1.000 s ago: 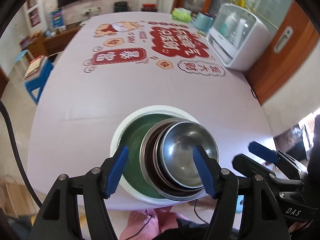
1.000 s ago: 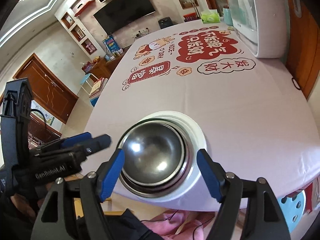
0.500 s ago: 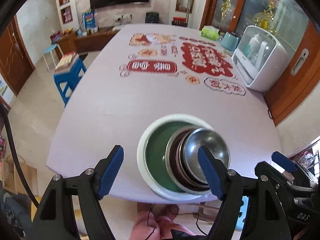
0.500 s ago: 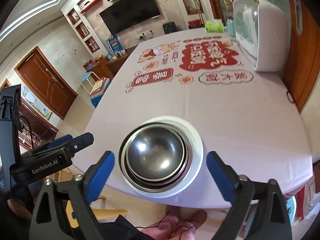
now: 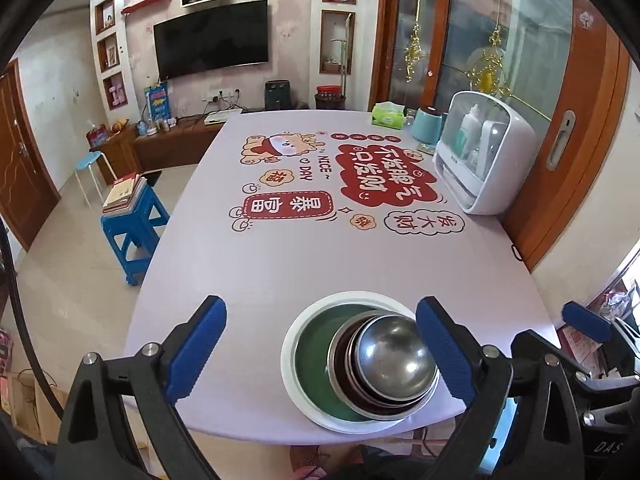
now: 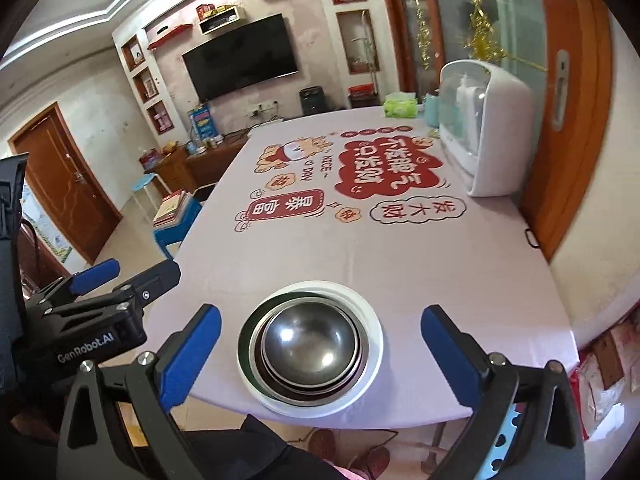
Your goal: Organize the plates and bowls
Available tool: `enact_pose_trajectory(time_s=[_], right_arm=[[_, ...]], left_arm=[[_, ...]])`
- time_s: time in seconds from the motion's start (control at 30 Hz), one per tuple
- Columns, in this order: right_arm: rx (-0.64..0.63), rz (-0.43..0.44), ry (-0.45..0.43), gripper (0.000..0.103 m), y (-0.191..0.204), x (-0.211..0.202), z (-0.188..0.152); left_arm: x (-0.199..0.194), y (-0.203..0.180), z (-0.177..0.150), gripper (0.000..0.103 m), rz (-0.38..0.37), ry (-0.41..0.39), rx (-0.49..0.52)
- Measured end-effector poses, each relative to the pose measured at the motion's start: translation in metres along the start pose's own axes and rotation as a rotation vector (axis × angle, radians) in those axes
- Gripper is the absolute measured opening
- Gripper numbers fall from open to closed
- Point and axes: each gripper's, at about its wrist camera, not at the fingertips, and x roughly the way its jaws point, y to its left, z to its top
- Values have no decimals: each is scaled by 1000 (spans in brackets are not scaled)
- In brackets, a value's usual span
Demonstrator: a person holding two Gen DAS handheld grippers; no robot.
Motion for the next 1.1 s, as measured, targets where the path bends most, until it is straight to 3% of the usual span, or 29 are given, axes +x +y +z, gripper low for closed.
enact_pose_trajectory(time_s=[0.23, 0.67, 1.1], right_arm=[[-14, -55, -34, 101, 14, -9, -16], [27, -71, -26, 101, 14, -4, -23], [42, -84, -23, 101, 11, -3, -24]], left_arm=[[-9, 9, -15, 100, 47, -24, -33], [-13, 21, -27, 102, 101, -28, -62], [-13, 16, -25, 102, 71, -48, -28]])
